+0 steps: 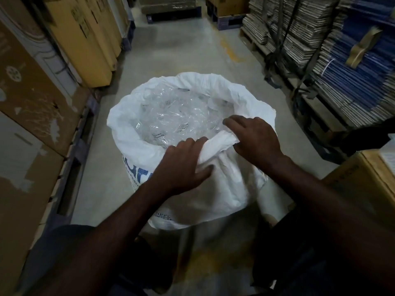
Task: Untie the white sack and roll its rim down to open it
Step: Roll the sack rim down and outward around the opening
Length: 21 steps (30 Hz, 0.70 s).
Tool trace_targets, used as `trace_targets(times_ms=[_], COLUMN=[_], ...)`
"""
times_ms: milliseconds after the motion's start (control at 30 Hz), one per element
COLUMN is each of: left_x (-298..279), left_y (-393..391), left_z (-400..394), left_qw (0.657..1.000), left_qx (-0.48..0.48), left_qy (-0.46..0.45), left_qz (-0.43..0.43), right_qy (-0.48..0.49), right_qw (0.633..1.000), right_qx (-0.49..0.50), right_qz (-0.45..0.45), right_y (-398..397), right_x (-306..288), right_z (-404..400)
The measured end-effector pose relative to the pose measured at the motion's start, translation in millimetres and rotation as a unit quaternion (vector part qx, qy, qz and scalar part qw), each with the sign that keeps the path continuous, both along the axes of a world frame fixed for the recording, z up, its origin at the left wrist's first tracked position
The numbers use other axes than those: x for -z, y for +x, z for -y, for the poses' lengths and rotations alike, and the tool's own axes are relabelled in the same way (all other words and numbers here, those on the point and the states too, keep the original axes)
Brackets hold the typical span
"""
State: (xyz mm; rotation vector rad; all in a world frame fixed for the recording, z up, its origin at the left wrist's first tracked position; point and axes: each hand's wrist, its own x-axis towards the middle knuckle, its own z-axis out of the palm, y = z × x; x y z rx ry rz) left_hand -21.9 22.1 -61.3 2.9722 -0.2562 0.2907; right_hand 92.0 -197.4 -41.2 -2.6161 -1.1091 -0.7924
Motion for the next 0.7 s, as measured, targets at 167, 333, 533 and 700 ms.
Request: trace_targets(times_ms=[167,333,533,700], left_x=[-0.9,0.3,2.1,-2.6], left_y=[12.1,5.4,10.1,5.2], left_z=[-15.2,-22.9,-17.0,-13.7], left_qw=[0.977,0.990,0.989,0.989], left_qx=[0.000,-0.038,0.078,0.065], left_qy=[-0.177,-0.127,0.096,0.083], left_qz=[-0.122,-0.036,0.082,0.107], right_qy=[-0.007,-0.127,-0.138,-0.190], right_qw=[0.998,0.969,0.948,0.973], right_qx=[-0.061,-0.126,-0.089,-0.058], right_qz=[0.017,-0.172,-0.273,-0.118], right_y=[-4.9,-12.8,-6.5,-18.4], right_x=[2.1,5.8,-3.4,8.3], right_z=[-10.9,-2.4,6.2,-13.8])
